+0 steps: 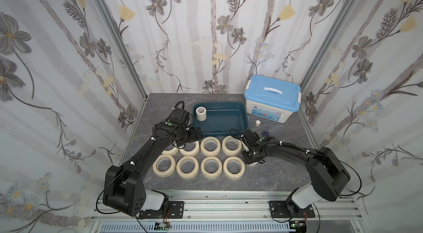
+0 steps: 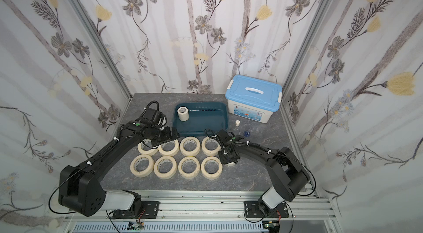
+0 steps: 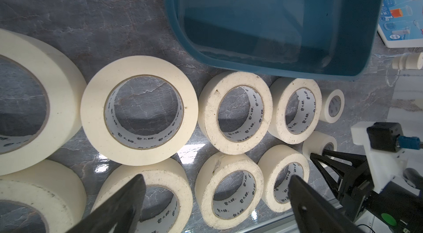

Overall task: Take out the art tape in the storage box
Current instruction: Place the art tape at the center of the board.

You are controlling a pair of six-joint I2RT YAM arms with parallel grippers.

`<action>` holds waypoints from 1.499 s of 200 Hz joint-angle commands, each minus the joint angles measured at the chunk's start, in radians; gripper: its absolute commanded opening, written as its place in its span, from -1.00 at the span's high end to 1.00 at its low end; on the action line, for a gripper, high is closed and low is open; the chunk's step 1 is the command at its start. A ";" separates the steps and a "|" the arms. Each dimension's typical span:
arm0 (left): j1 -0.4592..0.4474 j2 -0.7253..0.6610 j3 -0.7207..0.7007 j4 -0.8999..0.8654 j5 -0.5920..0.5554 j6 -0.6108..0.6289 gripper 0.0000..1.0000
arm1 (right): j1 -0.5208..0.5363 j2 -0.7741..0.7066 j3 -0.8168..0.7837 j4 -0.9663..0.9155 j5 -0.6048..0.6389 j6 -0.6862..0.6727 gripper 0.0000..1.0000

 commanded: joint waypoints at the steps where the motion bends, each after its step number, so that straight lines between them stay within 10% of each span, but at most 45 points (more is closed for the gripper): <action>1: 0.001 0.004 0.017 -0.009 -0.011 0.009 -1.00 | 0.001 -0.023 -0.001 -0.016 0.000 0.017 0.42; 179: 0.011 0.242 0.335 -0.134 -0.092 0.082 -0.84 | -0.045 -0.244 0.085 -0.089 0.021 -0.011 0.09; 300: 0.064 0.709 0.975 -0.342 -0.161 0.204 -0.30 | -0.126 -0.379 0.043 -0.101 -0.015 -0.034 -0.26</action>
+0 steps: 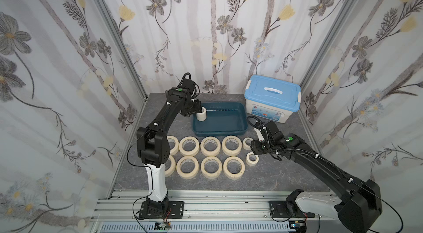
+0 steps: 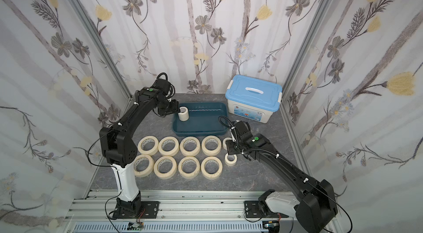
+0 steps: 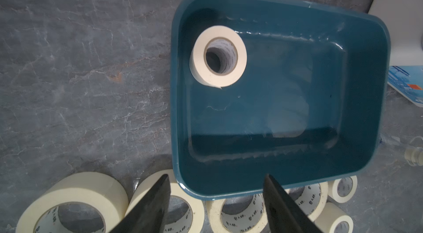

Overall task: Take out the art tape in the storage box
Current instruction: Place the art tape at the center of the board, then pick up the art tape from the storage box.

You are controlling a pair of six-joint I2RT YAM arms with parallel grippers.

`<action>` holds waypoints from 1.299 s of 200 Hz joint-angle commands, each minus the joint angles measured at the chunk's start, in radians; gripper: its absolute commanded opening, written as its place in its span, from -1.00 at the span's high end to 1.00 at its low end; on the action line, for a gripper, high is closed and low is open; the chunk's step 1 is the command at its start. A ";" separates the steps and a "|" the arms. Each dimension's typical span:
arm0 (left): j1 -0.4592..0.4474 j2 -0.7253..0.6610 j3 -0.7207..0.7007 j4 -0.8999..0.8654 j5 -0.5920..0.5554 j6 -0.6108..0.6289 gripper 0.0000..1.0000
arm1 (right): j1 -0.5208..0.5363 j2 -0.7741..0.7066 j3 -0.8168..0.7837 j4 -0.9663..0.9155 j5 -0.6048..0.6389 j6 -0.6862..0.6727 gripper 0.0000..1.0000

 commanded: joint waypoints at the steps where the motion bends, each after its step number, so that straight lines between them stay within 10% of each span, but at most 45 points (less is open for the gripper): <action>1: 0.005 0.070 0.096 -0.070 -0.027 0.028 -0.30 | -0.009 -0.018 -0.008 -0.011 -0.011 -0.007 -0.26; 100: 0.021 0.392 0.521 -0.206 -0.096 0.045 -0.10 | -0.047 -0.080 -0.055 -0.011 -0.017 -0.018 -0.72; 260: 0.024 0.527 0.571 -0.146 -0.046 0.014 0.29 | -0.069 -0.065 -0.070 -0.009 -0.020 -0.022 -0.78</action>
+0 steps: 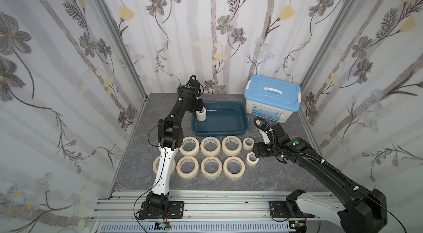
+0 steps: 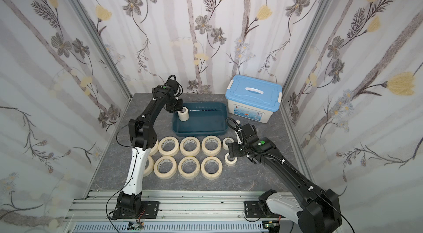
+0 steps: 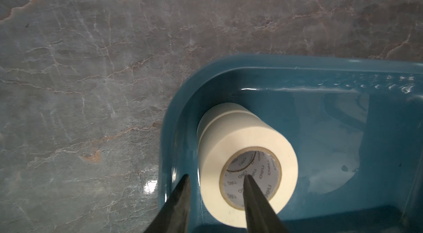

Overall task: Take out the art tape in the storage box
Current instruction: Pick up the art tape from the storage box.

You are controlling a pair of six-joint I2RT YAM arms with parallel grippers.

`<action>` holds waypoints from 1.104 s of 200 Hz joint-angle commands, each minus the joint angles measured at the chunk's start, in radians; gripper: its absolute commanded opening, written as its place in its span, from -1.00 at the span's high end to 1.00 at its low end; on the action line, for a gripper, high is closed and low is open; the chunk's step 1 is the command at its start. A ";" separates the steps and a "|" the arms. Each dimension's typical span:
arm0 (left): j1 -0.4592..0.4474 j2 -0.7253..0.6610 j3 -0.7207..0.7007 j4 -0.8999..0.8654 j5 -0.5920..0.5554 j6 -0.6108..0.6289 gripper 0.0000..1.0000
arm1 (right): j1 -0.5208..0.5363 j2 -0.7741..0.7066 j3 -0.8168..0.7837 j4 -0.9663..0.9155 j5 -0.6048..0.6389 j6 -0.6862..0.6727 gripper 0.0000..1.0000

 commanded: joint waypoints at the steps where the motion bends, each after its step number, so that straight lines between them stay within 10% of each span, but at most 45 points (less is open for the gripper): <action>1: 0.001 0.011 0.008 -0.001 0.004 -0.009 0.30 | -0.002 0.004 0.000 -0.002 -0.002 -0.003 -0.78; 221: -0.120 -0.255 -0.129 0.000 -0.087 0.017 0.96 | -0.013 0.035 0.156 0.049 -0.151 0.123 -0.78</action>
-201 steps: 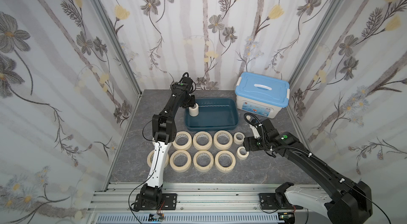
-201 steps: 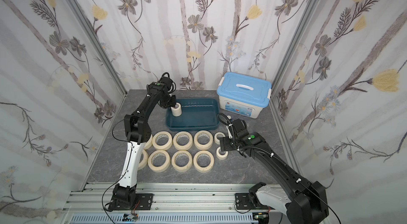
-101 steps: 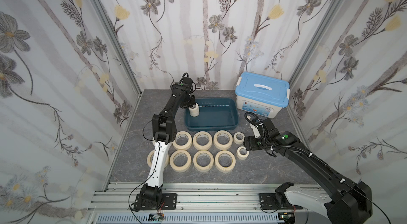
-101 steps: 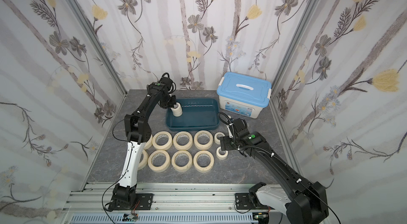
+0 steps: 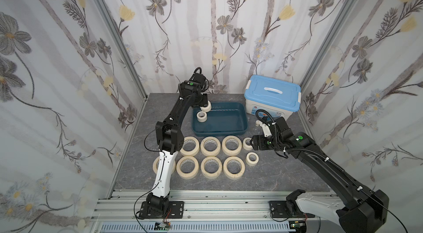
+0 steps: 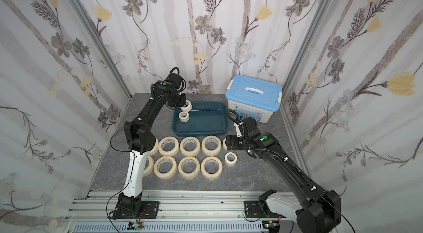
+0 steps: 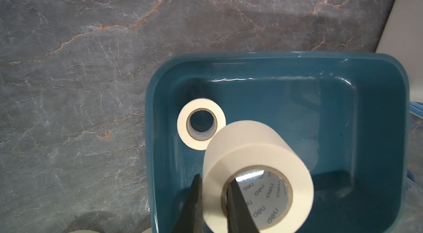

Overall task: Take out the art tape in the storage box
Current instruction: Pick up the art tape from the storage box.

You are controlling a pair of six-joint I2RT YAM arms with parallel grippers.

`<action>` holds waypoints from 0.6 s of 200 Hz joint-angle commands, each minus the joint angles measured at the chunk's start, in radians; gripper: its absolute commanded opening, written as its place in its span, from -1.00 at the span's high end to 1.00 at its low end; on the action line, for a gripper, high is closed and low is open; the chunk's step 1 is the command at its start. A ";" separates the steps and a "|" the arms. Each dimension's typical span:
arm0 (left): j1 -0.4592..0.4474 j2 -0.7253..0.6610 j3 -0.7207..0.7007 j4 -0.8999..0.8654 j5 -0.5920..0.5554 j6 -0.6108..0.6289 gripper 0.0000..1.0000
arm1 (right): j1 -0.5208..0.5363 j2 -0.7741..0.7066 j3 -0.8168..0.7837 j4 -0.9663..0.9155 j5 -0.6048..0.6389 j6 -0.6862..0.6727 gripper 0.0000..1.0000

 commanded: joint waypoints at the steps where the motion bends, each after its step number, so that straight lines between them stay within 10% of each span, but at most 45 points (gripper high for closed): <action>1: -0.029 -0.067 -0.069 0.015 -0.027 0.013 0.96 | -0.001 0.011 0.022 0.061 -0.062 0.069 -0.78; 120: -0.238 -0.424 -0.475 0.150 -0.084 -0.051 0.98 | -0.001 0.225 0.128 0.528 -0.354 0.415 -0.65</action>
